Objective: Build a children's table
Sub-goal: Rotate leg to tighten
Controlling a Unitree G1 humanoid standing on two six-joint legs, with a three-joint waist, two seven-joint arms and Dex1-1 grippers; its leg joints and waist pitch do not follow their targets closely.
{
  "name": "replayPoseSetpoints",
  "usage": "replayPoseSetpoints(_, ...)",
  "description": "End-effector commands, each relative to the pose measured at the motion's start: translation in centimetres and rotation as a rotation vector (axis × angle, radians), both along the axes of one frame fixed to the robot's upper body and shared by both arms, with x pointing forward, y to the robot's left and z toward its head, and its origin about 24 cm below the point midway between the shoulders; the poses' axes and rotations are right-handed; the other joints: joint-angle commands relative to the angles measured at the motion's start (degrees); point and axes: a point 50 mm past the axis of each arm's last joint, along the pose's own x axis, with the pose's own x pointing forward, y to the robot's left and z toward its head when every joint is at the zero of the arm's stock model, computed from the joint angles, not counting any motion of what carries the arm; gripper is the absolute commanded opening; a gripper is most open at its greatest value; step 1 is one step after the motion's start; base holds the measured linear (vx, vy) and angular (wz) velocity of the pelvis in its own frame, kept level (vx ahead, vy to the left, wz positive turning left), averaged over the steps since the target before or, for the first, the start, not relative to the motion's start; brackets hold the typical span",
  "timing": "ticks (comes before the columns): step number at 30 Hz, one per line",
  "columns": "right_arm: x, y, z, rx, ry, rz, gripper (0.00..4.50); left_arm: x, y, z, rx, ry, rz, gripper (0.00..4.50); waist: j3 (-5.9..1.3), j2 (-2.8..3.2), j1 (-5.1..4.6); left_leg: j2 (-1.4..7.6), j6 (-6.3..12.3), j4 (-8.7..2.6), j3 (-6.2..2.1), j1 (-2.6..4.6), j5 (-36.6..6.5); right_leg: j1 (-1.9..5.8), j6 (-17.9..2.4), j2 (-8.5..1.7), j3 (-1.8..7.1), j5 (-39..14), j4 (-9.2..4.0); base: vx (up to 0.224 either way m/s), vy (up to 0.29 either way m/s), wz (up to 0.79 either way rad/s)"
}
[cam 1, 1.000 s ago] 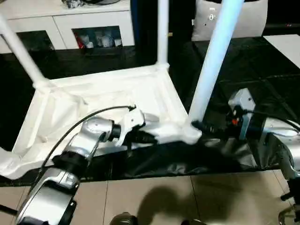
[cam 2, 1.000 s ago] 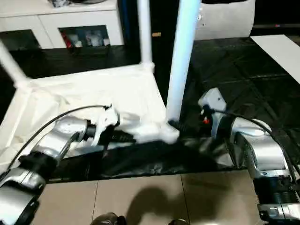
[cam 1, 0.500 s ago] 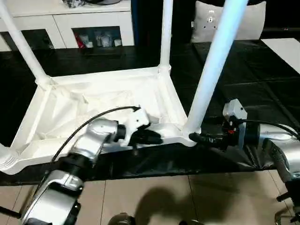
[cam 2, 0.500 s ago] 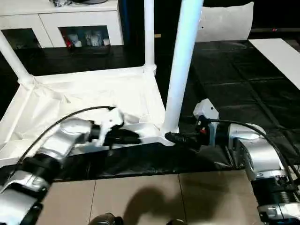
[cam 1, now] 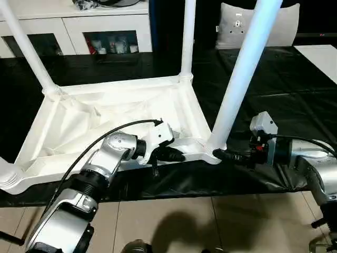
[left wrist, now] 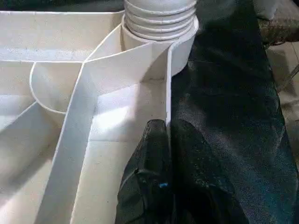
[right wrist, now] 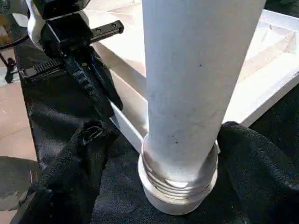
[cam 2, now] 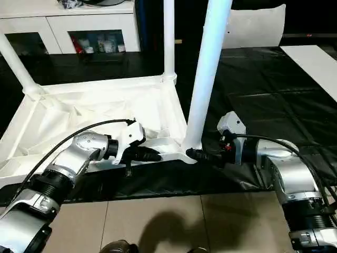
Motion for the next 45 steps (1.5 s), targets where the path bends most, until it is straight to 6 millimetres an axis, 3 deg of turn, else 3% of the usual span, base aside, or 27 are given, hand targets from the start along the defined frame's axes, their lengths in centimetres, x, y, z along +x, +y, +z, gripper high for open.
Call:
replayPoseSetpoints(1,0.0,0.6,-0.3,0.013,0.011,0.039,3.92,0.2,1.0,-0.5,0.078,0.011,0.047,0.04,-4.53,-1.72,-0.06,3.18,4.14,-4.57,-1.27,0.69,-12.2,2.79,-10.5,-4.32,2.97,-23.2,-5.35,0.0,0.0,0.0)
replayPoseSetpoints(5,0.6,0.4,-0.2,0.02,0.036,0.043,3.64,-0.7,1.0,-0.3,0.098,0.022,-0.083,0.0,-4.48,-1.65,-0.28,3.29,3.7,-4.74,-1.39,0.61,-13.1,2.87,-10.5,-4.38,2.92,-23.6,-5.41,0.0,0.0,0.0)
replayPoseSetpoints(9,0.6,0.5,-0.2,0.022,0.059,0.074,3.32,-1.2,1.0,-0.2,0.094,0.035,-0.151,0.0,-4.67,-1.63,-0.78,3.35,3.92,-4.66,-1.24,0.62,-12.4,2.92,-12.4,-4.26,3.01,-19.4,-4.89,0.0,0.0,0.0)
replayPoseSetpoints(14,1.0,1.2,-0.4,0.033,0.094,0.139,2.88,-1.4,1.1,0.1,0.099,0.034,-0.187,0.0,-4.8,-1.59,-0.32,3.45,4.69,-4.51,-1.07,0.59,-10.7,2.89,-13.9,-4.23,2.96,-16.9,-4.54,0.0,0.0,0.0)
replayPoseSetpoints(22,1.1,1.9,-0.4,0.064,0.13,0.215,2.16,-1.4,1.2,0.3,0.103,0.038,-0.197,0.0,-4.62,-1.55,0.05,3.54,3.56,-4.76,-1.19,0.73,-12.6,2.88,-13.2,-4.38,3.04,-19.6,-4.78,0.0,0.0,0.0)
replayPoseSetpoints(28,0.9,2.0,-0.3,0.13,0.163,0.205,2.06,-1.0,1.1,0.5,0.079,0.059,-0.141,0.0,-4.61,-1.65,0.08,3.55,3.74,-4.77,-1.18,0.71,-11.8,2.85,-13.0,-4.32,3.09,-19.3,-4.77,0.0,0.0,0.0)
replayPoseSetpoints(32,0.5,2.7,-0.7,0.141,0.184,0.142,2.04,-0.1,0.7,0.7,0.057,0.055,-0.04,0.0,-4.26,-1.77,0.09,3.51,3.43,-4.96,-1.18,0.8,-12.6,2.68,-12.1,-4.3,3.15,-21.9,-5.15,0.0,0.0,0.0)
replayPoseSetpoints(34,1.8,3.8,-1.7,0.086,0.134,-0.092,2.04,0.7,0.1,1.0,0.01,0.061,0.079,0.0,-4.02,-1.58,-0.35,3.33,1.76,-5.17,-1.37,0.88,-14.4,2.43,-11.1,-4.3,3.07,-25.1,-5.43,0.0,0.0,0.0)
replayPoseSetpoints(35,1.8,3.8,-1.7,0.086,0.134,-0.092,2.04,0.7,0.1,1.0,0.01,0.061,0.079,0.0,-3.94,-1.58,-0.51,3.13,1.36,-5.18,-1.35,1.01,-15.4,2.26,-10.7,-4.28,2.96,-26.8,-5.71,0.0,0.0,0.0)
replayPoseSetpoints(36,3.1,4.3,-1.6,0.138,0.141,-0.286,2.04,1.1,-0.3,1.1,-0.006,0.06,0.135,0.0,-3.87,-1.8,-1.12,2.96,0.22,-5.42,-1.82,0.79,-16.6,2.63,-8.9,-4.47,2.62,-30.2,-5.95,0.0,0.0,0.0)
replayPoseSetpoints(37,3.5,4.5,-1.6,0.152,0.146,-0.355,2.04,1.3,-0.5,1.2,-0.008,0.056,0.158,0.0,-3.77,-1.76,-1.41,2.9,0.03,-5.52,-1.85,0.79,-17.1,2.5,-8.4,-4.36,2.63,-30.9,-6.1,0.0,0.0,0.0)
replayPoseSetpoints(38,3.8,4.6,-1.6,0.159,0.149,-0.403,2.04,1.5,-0.6,1.2,-0.009,0.054,0.176,0.0,-3.73,-0.73,-1.63,2.89,-0.59,-5.52,-2.03,0.94,-17.9,2.22,-8.4,-4.39,2.62,-31.3,-5.97,0.0,0.0,0.0)
replayPoseSetpoints(39,4.3,4.8,-1.8,0.139,0.15,-0.486,2.04,1.8,-1.0,1.4,-0.011,0.048,0.211,0.0,-3.87,-1.12,-2.38,2.9,-1.39,-5.64,-2.21,0.8,-19.2,2.36,-7.9,-4.34,2.41,-31.0,-6.15,0.0,0.0,0.0)
replayPoseSetpoints(43,4.9,5.4,-2.4,0.106,0.152,-0.661,2.04,2.4,-2.3,1.8,-0.022,0.022,0.286,0.0,-4.23,-1.25,-3.07,2.78,-0.56,-5.71,-1.74,0.83,-16.5,2.49,-9.6,-4.17,2.76,-23.5,-6.03,0.0,0.0,0.0)
replayPoseSetpoints(44,5.0,5.9,-2.4,0.123,0.144,-0.675,2.04,2.5,-2.9,1.8,-0.025,0.013,0.294,0.0,-4.48,-0.75,-3.0,2.79,0.05,-5.64,-1.54,0.78,-15.1,2.62,-10.4,-4.16,2.83,-20.1,-6.0,0.0,0.0,0.0)
replayPoseSetpoints(45,5.0,5.9,-2.4,0.123,0.144,-0.675,2.59,2.5,-2.9,1.8,-0.025,0.013,0.294,0.0,-4.71,-1.06,-2.8,2.76,0.7,-5.48,-1.41,0.81,-13.3,2.86,-11.4,-4.04,2.88,-16.2,-5.57,0.0,0.0,0.0)
